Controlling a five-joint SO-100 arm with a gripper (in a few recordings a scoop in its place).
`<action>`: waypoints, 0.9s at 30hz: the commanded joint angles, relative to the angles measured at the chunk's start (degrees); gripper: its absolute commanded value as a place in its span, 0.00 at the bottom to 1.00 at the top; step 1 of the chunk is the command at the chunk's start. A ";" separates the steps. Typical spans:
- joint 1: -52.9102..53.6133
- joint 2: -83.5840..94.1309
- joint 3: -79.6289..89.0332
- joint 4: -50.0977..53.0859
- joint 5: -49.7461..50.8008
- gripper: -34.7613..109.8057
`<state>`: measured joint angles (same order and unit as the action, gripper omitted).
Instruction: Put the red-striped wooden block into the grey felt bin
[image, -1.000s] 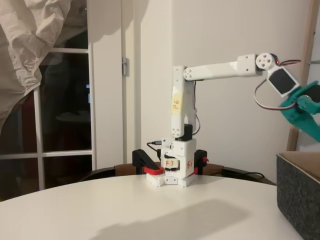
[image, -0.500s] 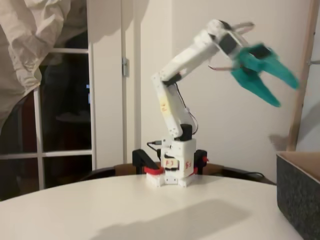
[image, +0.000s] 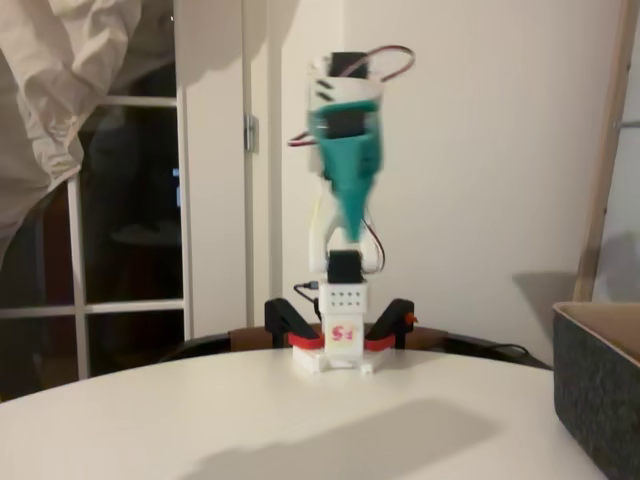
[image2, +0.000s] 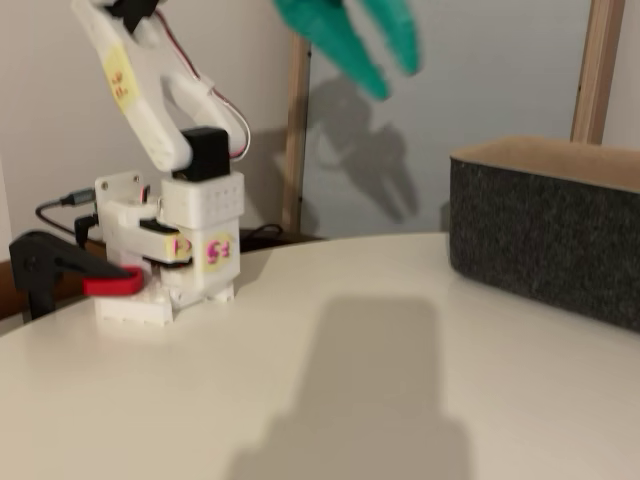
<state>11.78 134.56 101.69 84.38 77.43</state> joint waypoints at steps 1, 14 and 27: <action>9.67 2.72 7.65 -9.40 3.60 0.28; 26.81 15.91 45.09 -45.88 4.75 0.24; 34.01 42.63 76.64 -45.88 10.37 0.24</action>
<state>44.47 172.18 174.73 39.11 86.48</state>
